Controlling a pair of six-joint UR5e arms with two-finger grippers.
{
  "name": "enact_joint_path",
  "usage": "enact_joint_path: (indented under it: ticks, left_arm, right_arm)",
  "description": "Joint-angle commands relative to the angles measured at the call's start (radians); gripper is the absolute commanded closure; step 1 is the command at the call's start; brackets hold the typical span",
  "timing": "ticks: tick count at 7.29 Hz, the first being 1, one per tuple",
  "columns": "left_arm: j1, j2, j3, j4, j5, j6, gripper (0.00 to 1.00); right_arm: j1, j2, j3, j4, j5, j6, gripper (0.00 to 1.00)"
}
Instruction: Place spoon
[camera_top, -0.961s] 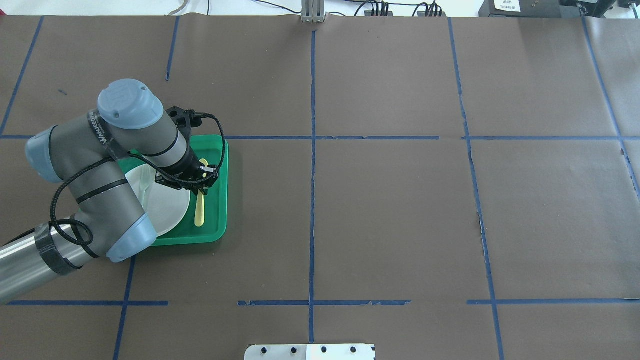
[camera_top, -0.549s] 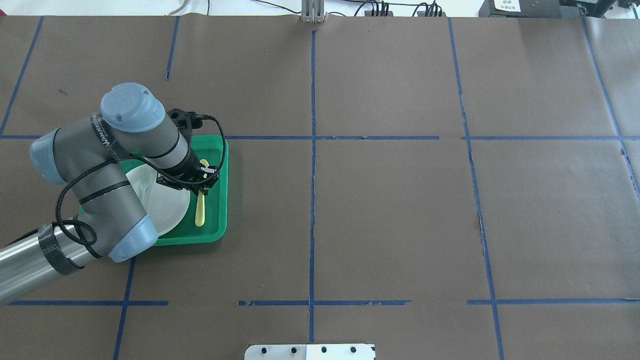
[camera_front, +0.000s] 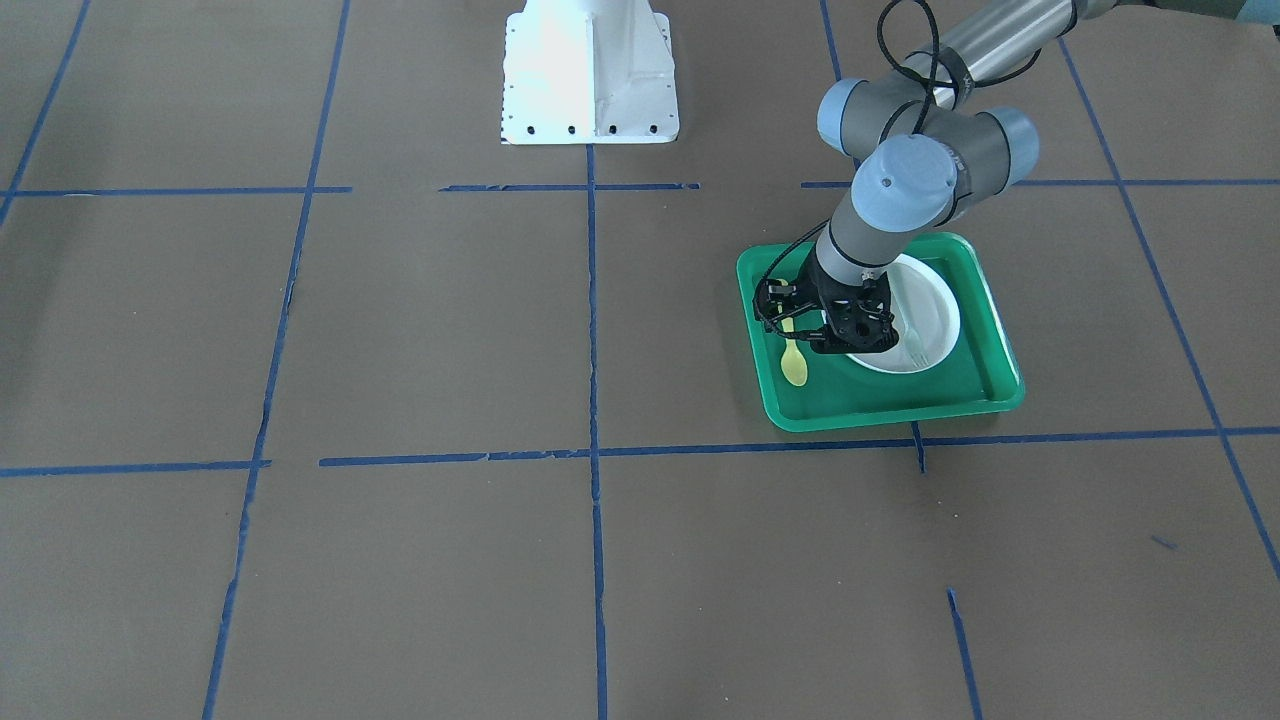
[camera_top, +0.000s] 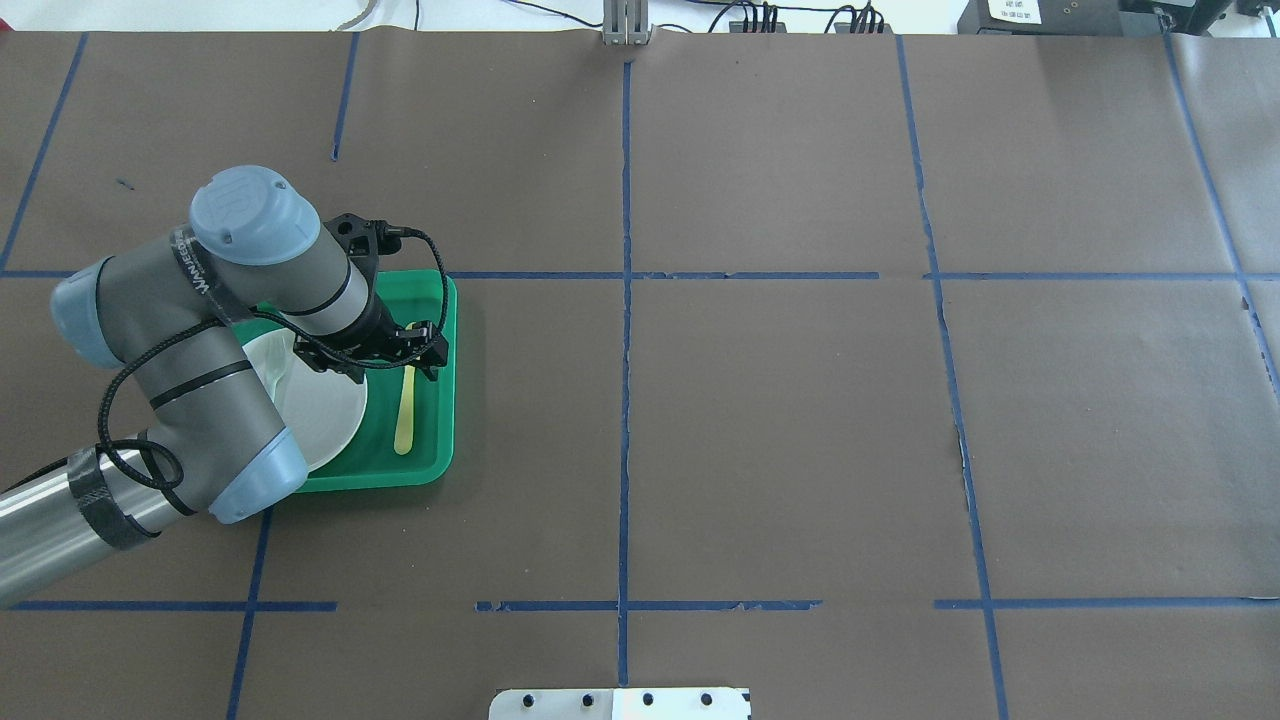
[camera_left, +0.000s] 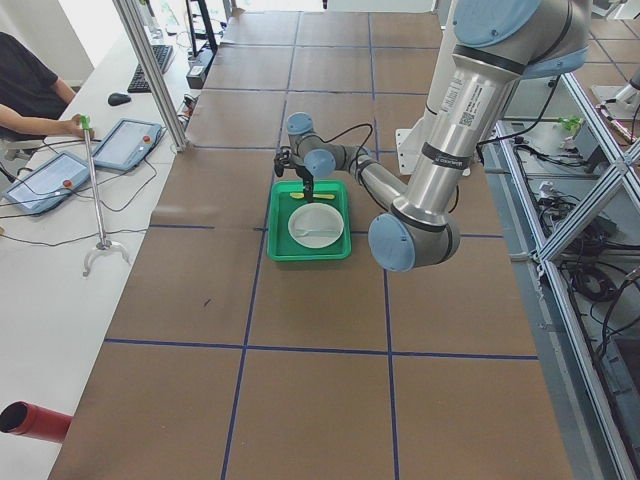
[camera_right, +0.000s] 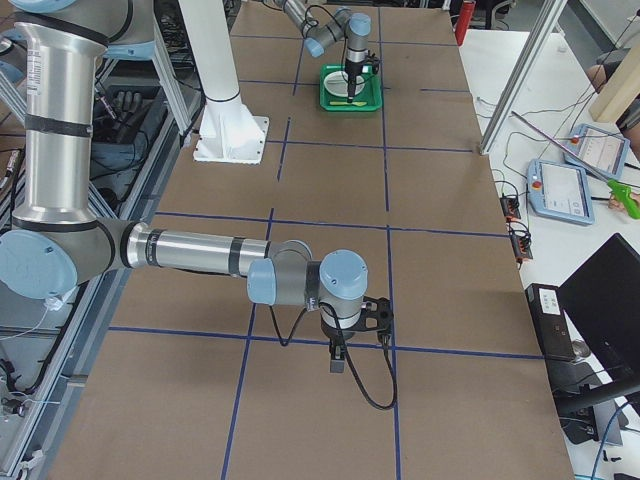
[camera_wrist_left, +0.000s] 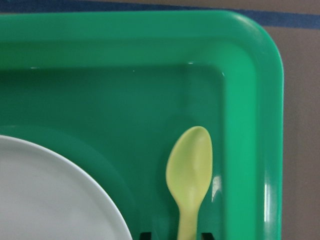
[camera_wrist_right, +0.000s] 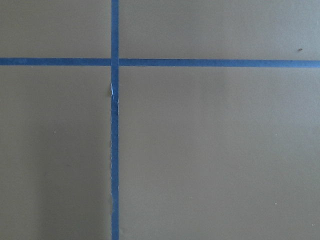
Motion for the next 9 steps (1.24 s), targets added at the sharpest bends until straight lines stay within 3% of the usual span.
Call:
enact_joint_path:
  ticks: [1,4,5,7,9]
  left_arm:
    - [-0.04,0.01,-0.097,0.052,-0.004,0.005,0.0]
    - [-0.191,0.0,-0.309,0.272,-0.008,0.164,0.0]
    - [-0.295,0.009,-0.348,0.277,-0.013,0.238,0.0]
    - [-0.43,0.079,-0.347,0.334,-0.092,0.566,0.0]
    - [-0.555,0.183,-0.272,0.322,-0.143,0.845,0.0]
  right_arm:
    - [0.0,0.0,0.0,0.001,0.0,0.0,0.0]
    - [0.0,0.0,0.0,0.001,0.0,0.0,0.0]
    - [0.0,0.0,0.0,0.001,0.0,0.0,0.0]
    - [0.0,0.0,0.0,-0.001,0.0,0.0,0.0]
    - [0.0,0.0,0.0,-0.001,0.0,-0.002,0.0]
